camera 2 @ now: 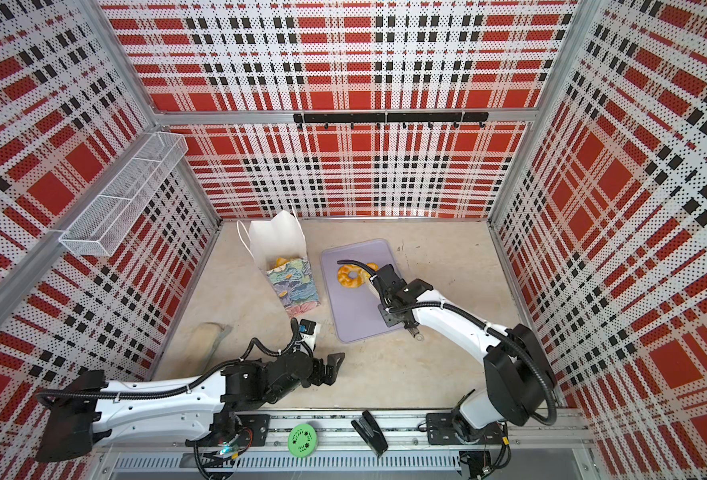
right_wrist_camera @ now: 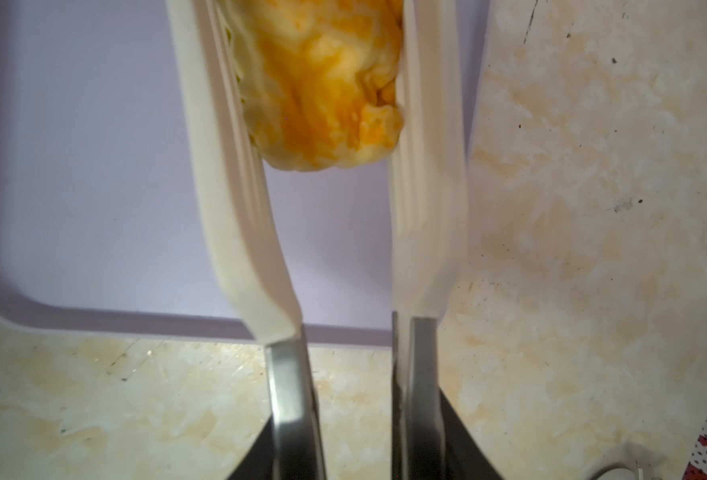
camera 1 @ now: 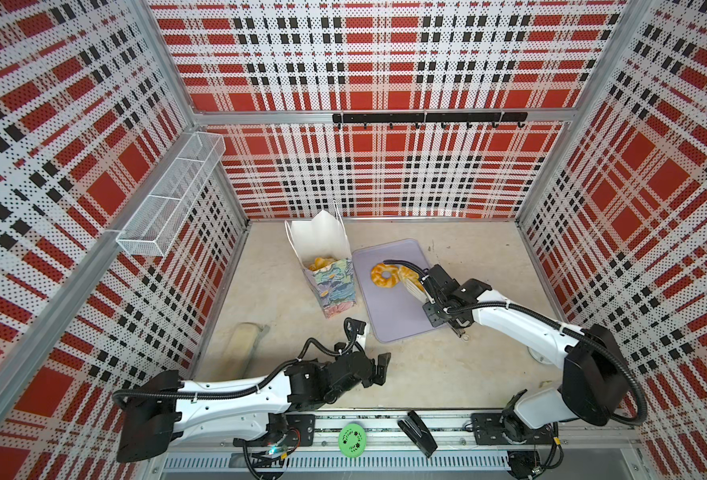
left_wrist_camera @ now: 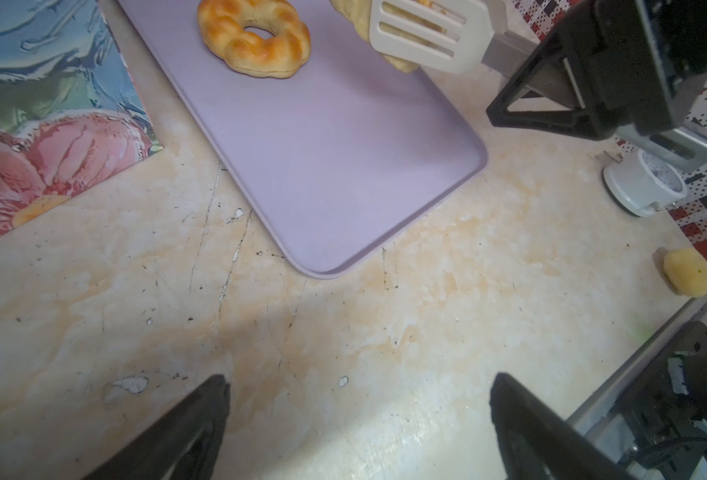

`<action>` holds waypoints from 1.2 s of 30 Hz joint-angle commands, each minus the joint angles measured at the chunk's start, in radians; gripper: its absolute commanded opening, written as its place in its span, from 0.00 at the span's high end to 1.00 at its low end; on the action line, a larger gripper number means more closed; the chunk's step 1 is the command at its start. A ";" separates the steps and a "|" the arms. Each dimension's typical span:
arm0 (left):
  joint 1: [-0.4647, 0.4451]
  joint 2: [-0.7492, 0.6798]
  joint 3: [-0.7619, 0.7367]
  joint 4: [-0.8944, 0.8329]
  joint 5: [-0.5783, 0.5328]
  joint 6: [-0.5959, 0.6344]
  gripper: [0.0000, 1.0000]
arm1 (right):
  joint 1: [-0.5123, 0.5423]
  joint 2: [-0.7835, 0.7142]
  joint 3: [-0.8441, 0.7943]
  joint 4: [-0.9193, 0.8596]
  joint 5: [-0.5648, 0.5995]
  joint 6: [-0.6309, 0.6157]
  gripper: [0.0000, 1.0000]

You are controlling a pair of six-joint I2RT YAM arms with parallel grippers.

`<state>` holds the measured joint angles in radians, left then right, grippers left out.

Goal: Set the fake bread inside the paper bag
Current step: 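Lift the croissant in the tongs and carry it toward the floral bag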

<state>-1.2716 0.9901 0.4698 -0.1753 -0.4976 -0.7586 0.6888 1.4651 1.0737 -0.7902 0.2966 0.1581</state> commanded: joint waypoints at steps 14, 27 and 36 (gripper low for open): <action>-0.056 -0.246 -0.003 -0.224 -0.191 -0.020 0.01 | 0.111 -0.185 0.022 0.012 0.009 0.048 0.59; -0.061 -0.480 0.034 -0.448 -0.292 -0.022 0.01 | 0.176 -0.233 0.111 0.021 -0.014 0.051 0.59; -0.055 -0.512 0.139 -0.549 -0.326 0.050 0.01 | 0.213 -0.204 0.243 0.034 -0.053 0.029 0.60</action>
<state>-1.3273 0.4900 0.5671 -0.6678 -0.7673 -0.7372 0.8875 1.2659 1.2583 -0.8215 0.2604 0.1982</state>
